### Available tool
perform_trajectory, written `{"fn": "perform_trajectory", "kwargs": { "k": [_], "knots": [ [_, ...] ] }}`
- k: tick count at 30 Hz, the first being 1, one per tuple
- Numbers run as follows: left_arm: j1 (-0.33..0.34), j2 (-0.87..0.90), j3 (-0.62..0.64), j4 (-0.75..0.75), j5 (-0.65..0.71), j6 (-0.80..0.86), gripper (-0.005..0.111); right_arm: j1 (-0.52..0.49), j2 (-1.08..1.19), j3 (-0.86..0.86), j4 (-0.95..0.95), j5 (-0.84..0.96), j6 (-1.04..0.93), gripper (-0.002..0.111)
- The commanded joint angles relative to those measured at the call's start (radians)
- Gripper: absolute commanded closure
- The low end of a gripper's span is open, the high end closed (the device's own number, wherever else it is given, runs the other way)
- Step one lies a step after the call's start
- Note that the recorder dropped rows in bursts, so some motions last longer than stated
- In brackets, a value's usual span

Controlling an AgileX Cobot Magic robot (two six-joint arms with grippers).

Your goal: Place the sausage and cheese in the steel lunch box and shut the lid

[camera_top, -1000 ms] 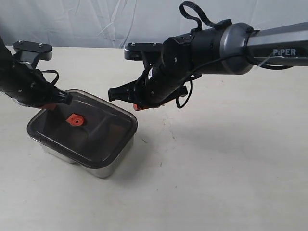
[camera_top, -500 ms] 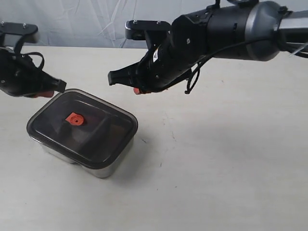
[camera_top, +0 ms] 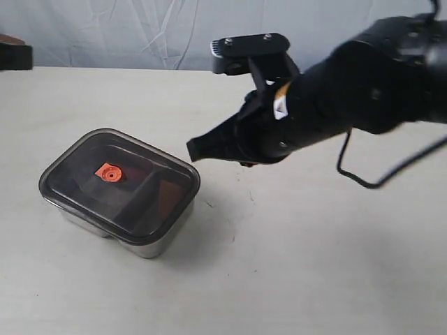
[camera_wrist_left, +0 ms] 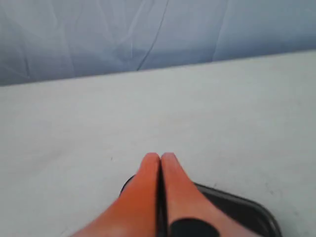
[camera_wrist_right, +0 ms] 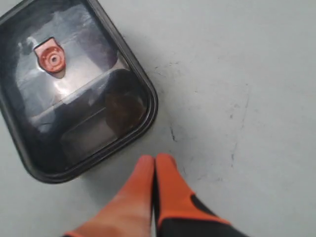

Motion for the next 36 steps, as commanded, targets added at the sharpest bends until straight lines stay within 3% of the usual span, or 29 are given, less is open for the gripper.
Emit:
{"fn": "perform_trajectory", "kwargs": {
  "k": [1, 9, 18, 23, 28, 31, 36],
  "knots": [
    [-0.006, -0.309, 0.118, -0.071, -0.002, -0.001, 0.107, 0.004, -0.198, 0.14, -0.014, -0.074, -0.003, 0.109],
    [-0.006, -0.658, 0.239, -0.088, 0.212, -0.005, 0.107, 0.004, -0.416, 0.318, 0.086, -0.105, -0.003, 0.109],
    [-0.006, -0.745, 0.252, -0.062, 0.233, 0.002, 0.107, 0.004, -0.46, 0.402, 0.149, 0.093, -0.003, 0.109],
    [-0.006, -0.745, 0.252, -0.062, 0.233, 0.002, 0.107, 0.004, -0.46, 0.402, 0.149, 0.083, -0.003, 0.109],
    [-0.006, -0.745, 0.252, -0.062, 0.233, 0.002, 0.107, -0.012, -0.519, 0.402, -0.167, 0.1, -0.005, 0.109],
    [-0.006, -0.745, 0.252, -0.054, 0.232, 0.004, 0.107, -0.087, -0.592, 0.402, -0.237, 0.131, -0.005, 0.109],
    [-0.006, -0.745, 0.252, -0.054, 0.232, 0.004, 0.107, -0.428, -0.815, 0.402, -0.188, 0.139, 0.024, 0.109]
  ]
}}
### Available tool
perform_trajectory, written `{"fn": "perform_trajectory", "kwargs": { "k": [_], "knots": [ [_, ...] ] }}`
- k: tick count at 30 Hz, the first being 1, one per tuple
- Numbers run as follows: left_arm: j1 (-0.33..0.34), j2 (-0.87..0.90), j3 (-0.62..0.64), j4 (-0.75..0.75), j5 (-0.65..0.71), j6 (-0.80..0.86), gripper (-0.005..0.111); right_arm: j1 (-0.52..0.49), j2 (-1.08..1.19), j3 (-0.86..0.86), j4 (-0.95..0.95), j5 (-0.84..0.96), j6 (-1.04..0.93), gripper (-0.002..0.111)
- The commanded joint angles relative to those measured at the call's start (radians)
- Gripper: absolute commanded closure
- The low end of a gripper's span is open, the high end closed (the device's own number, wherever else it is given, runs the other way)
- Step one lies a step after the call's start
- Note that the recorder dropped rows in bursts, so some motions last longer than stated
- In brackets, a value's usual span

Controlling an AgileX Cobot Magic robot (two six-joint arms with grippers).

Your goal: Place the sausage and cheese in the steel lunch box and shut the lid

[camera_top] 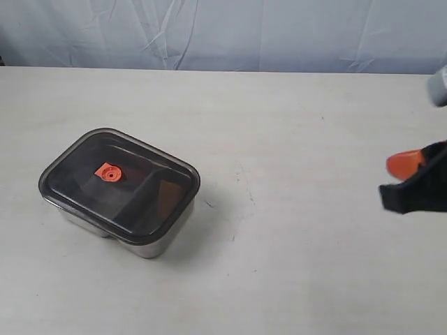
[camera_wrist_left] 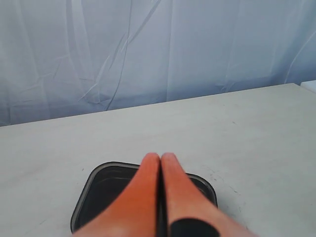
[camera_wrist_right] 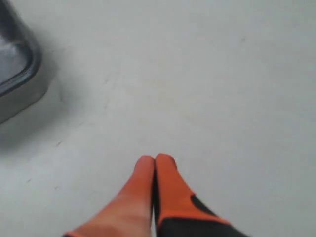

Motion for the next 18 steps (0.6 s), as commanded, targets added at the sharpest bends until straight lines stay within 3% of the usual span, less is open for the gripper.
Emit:
{"fn": "perform_trajectory", "kwargs": {
  "k": [1, 5, 9, 18],
  "knots": [
    [-0.006, -0.004, 0.003, 0.003, -0.002, 0.002, 0.107, -0.225, -0.156, 0.002, 0.028, 0.012, 0.024, 0.109],
    [-0.006, -0.004, 0.003, 0.003, -0.002, 0.002, 0.107, -0.412, -0.382, 0.028, 0.145, 0.033, 0.022, 0.109],
    [-0.006, -0.004, 0.003, 0.003, -0.002, 0.002, 0.107, -0.519, -0.613, 0.126, 0.206, 0.02, 0.009, 0.109],
    [-0.006, -0.004, 0.003, 0.003, -0.002, 0.002, 0.107, -0.537, -0.692, 0.342, 0.196, -0.246, -0.116, 0.109]
  ]
}}
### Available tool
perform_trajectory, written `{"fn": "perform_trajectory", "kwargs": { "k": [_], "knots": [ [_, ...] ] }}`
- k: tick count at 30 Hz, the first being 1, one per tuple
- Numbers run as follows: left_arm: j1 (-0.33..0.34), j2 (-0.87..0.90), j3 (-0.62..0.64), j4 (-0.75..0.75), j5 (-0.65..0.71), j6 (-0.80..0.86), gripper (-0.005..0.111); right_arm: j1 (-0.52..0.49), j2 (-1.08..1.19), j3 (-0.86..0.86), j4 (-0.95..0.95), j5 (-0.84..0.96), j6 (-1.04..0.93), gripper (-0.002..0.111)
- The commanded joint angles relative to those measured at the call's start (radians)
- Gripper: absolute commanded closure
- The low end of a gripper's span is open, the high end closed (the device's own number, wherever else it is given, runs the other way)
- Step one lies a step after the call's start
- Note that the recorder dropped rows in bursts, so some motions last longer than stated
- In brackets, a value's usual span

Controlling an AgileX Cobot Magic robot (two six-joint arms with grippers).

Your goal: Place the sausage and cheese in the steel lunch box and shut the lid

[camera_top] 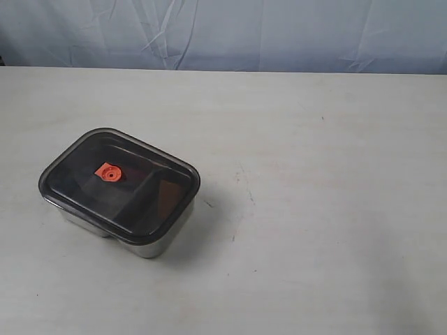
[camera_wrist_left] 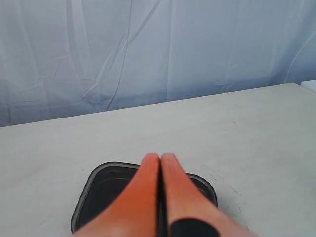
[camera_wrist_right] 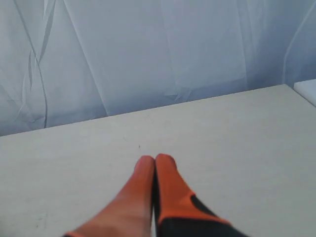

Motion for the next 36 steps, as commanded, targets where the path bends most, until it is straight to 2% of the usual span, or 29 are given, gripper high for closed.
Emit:
{"fn": "perform_trajectory", "kwargs": {
  "k": [1, 5, 12, 20, 27, 36],
  "knots": [
    [-0.006, -0.004, 0.003, 0.003, -0.002, 0.001, 0.107, -0.007, -0.004, 0.117, -0.008, -0.179, -0.04, 0.109],
    [-0.006, -0.004, 0.003, 0.003, -0.002, 0.001, 0.107, -0.007, -0.014, 0.228, 0.025, -0.262, -0.038, 0.109],
    [-0.006, -0.004, 0.003, 0.003, -0.002, 0.001, 0.107, -0.007, -0.114, 0.341, 0.016, -0.276, -0.041, 0.109],
    [-0.006, -0.004, 0.003, 0.003, -0.002, 0.002, 0.107, -0.007, -0.114, 0.345, -0.035, -0.199, -0.041, 0.109],
    [-0.006, -0.004, 0.003, 0.003, -0.002, 0.002, 0.107, -0.007, -0.114, 0.345, -0.039, -0.197, -0.128, 0.109],
    [-0.006, -0.004, 0.003, 0.003, -0.002, 0.003, 0.107, -0.007, -0.114, 0.345, -0.023, -0.197, -0.13, 0.109]
  ]
}}
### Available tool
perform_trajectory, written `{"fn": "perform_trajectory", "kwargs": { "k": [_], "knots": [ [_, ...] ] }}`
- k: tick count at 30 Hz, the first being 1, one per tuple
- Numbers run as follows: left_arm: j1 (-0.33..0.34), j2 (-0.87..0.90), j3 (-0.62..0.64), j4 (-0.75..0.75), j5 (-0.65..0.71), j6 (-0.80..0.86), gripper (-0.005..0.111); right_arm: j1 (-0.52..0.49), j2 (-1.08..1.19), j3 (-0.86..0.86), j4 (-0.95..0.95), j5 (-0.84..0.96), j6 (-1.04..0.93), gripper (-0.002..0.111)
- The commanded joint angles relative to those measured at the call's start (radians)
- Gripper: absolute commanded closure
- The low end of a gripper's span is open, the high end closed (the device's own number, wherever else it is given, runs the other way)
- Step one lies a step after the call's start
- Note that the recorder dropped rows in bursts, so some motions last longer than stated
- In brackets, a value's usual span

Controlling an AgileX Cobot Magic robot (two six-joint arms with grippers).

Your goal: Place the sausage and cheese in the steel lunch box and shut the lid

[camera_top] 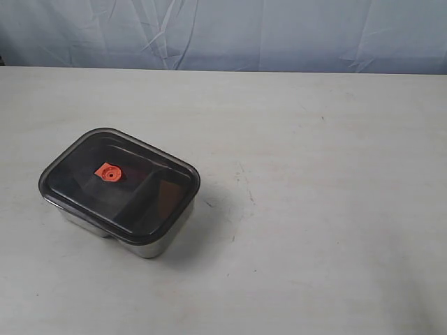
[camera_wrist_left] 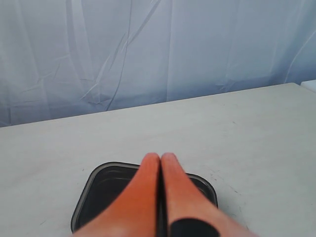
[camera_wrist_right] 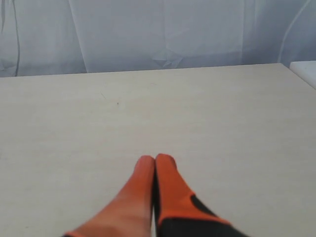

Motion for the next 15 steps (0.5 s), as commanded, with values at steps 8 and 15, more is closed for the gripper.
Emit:
{"fn": "perform_trajectory", "kwargs": {
  "k": [8, 15],
  "knots": [
    [-0.006, -0.004, 0.003, 0.003, -0.002, 0.003, 0.107, -0.007, -0.007, 0.004, 0.01, -0.006, -0.009, 0.109],
    [-0.006, -0.011, 0.027, 0.015, -0.016, 0.003, 0.107, -0.007, -0.007, 0.004, 0.01, -0.006, -0.009, 0.109]
  ]
}}
